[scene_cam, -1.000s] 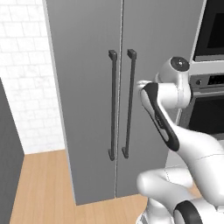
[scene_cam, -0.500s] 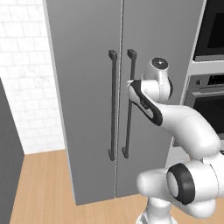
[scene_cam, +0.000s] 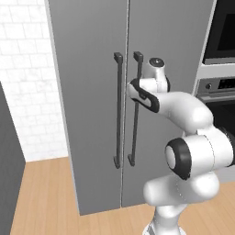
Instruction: Grab a lemon wedge from the fridge and one ice cube from the ice bowl, and put them in the glass of lemonade.
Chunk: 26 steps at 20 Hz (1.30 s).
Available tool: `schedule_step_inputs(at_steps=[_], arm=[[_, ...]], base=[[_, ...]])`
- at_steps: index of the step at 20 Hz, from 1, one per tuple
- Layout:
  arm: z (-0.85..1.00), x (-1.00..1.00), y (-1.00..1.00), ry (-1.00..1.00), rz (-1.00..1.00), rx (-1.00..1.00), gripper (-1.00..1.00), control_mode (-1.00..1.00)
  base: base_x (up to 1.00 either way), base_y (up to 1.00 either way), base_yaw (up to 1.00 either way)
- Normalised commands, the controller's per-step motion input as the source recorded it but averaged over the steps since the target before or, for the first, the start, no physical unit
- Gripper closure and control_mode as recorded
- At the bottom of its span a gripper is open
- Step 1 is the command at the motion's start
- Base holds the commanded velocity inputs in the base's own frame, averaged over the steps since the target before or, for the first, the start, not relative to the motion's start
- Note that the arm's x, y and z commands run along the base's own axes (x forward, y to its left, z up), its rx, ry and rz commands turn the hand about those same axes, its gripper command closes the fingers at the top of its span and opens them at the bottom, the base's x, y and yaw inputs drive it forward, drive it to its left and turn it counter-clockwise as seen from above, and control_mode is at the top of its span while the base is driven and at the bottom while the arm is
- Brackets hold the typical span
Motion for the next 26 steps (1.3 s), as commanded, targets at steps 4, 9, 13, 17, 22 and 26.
schedule_step_inputs(at_steps=[4, 9, 13, 17, 22, 26], arm=[[-0.35, 0.42, 0.00, 0.00, 0.00, -0.02, -1.00, -1.00], [-0.21, 0.36, 0.00, 0.00, 0.00, 0.00, -1.00, -1.00], [-0.01, 0.42, 0.00, 0.00, 0.00, 0.00, -1.00, -1.00], [-0.09, 0.27, 0.00, -0.05, 0.00, -0.01, -1.00, -1.00], [-0.19, 0.30, 0.00, -0.11, 0.00, -0.01, -1.00, -1.00], [-0.06, 0.37, 0.01, -0.05, 0.00, 0.00, -1.00, -1.00]], base=[[0.00, 0.00, 0.00], [0.00, 0.00, 0.00], [0.00, 0.00, 0.00], [0.00, 0.00, 0.00], [0.00, 0.00, 0.00], [0.00, 0.00, 0.00]])
